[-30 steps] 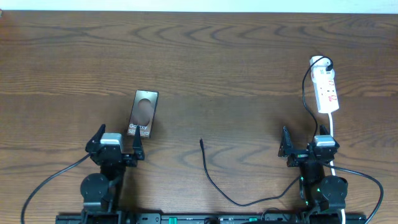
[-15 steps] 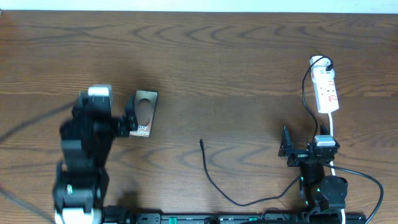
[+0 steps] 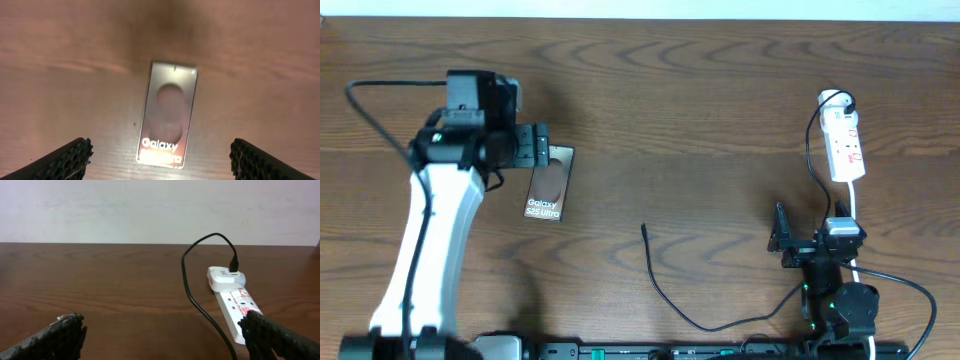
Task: Plug charger to phone and switch on socket
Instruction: 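Move the left gripper over the Galaxy phone and lower onto it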
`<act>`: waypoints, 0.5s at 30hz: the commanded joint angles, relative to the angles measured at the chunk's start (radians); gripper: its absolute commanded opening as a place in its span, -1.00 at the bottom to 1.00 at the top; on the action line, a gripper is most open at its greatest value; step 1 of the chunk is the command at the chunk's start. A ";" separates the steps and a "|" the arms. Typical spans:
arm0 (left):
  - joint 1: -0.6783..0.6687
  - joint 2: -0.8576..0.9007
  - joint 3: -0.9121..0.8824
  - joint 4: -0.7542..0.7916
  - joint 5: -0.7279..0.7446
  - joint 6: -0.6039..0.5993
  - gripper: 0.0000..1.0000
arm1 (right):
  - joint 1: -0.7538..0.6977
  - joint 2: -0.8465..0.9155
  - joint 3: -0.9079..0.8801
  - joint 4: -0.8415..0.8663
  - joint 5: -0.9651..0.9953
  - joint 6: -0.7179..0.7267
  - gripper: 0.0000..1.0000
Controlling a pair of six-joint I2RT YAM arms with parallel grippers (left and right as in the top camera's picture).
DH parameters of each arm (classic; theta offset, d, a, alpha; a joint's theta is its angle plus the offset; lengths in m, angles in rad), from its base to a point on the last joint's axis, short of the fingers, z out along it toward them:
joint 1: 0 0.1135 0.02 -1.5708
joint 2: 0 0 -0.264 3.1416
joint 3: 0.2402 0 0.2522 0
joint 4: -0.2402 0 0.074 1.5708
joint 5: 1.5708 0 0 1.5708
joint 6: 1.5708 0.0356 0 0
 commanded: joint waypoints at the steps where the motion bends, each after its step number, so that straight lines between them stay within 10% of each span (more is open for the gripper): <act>1: -0.002 0.063 0.018 -0.027 0.013 -0.009 0.81 | 0.006 -0.005 -0.001 -0.004 0.005 -0.011 0.99; 4: -0.002 0.094 0.018 -0.050 0.040 -0.008 0.72 | 0.006 -0.005 -0.001 -0.004 0.005 -0.011 0.99; 5: -0.002 0.100 0.017 -0.052 0.039 -0.008 0.11 | 0.006 -0.005 -0.001 -0.004 0.005 -0.011 0.98; 8: -0.002 0.101 0.013 -0.051 0.039 -0.008 -0.22 | 0.006 -0.005 -0.001 -0.004 0.005 -0.011 0.99; 9: -0.002 0.101 0.013 -0.051 0.039 -0.008 0.88 | 0.006 -0.005 -0.001 -0.004 0.005 -0.011 0.98; 15: -0.002 0.101 0.011 -0.061 0.039 -0.008 0.96 | 0.006 -0.005 -0.001 -0.004 0.005 -0.011 0.99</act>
